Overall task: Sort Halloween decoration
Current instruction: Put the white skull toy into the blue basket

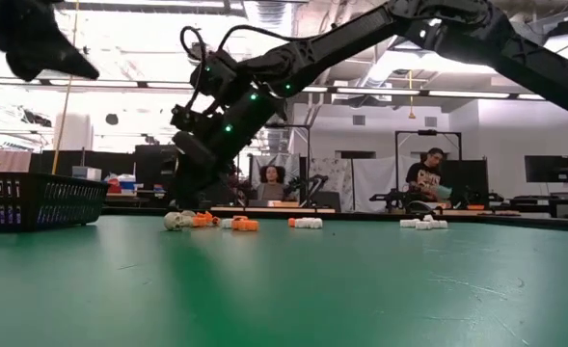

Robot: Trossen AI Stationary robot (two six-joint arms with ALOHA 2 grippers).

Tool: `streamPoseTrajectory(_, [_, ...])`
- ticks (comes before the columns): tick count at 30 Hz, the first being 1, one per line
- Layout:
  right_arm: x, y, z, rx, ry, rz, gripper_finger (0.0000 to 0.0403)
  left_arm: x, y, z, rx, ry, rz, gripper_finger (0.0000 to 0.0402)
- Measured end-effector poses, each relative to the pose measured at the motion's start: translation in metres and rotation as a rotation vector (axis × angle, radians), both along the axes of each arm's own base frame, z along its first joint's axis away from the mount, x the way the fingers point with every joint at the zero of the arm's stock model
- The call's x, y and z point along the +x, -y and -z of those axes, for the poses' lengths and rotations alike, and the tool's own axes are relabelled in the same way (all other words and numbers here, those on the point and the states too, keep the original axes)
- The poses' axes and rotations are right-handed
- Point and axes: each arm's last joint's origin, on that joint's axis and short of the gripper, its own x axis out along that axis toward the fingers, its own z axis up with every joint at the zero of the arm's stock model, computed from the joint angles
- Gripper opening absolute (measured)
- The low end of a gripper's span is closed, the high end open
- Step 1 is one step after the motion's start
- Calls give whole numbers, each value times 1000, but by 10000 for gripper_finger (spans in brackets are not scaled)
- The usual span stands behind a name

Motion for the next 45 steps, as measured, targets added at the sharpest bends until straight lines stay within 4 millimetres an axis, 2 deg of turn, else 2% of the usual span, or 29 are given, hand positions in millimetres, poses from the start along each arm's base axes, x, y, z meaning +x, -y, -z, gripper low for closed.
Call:
streamPoseTrajectory(6, [-3, 3, 9, 9, -7, 14, 230, -16, -16, -15, -10, 116, -12, 0])
streamPoseTrajectory(9, [-7, 1, 26, 25, -42, 19, 230, -21, -21, -12, -19, 146, -27, 0])
streamPoseTrajectory(13, [-9, 0, 40, 50, -6, 40, 230, -24, -24, -9, -27, 161, -34, 0])
streamPoseTrajectory(17, [-10, 0, 44, 56, 5, 48, 221, -24, -25, -8, -26, 166, -46, 0])
streamPoseTrajectory(24, [-13, 1, 48, 58, -43, 49, 170, -24, -25, -8, -40, 174, -52, 0])
streamPoseTrajectory(32, [-14, 0, 49, 64, -59, 54, 69, -24, -25, -8, -42, 174, -52, 0])
streamPoseTrajectory(37, [-13, 0, 47, 72, -62, 54, 20, -25, -25, -7, -40, 168, -49, 0])
streamPoseTrajectory(45, [-11, -1, 23, 33, -67, 29, 7, -25, -25, -7, -32, 161, -45, 0])
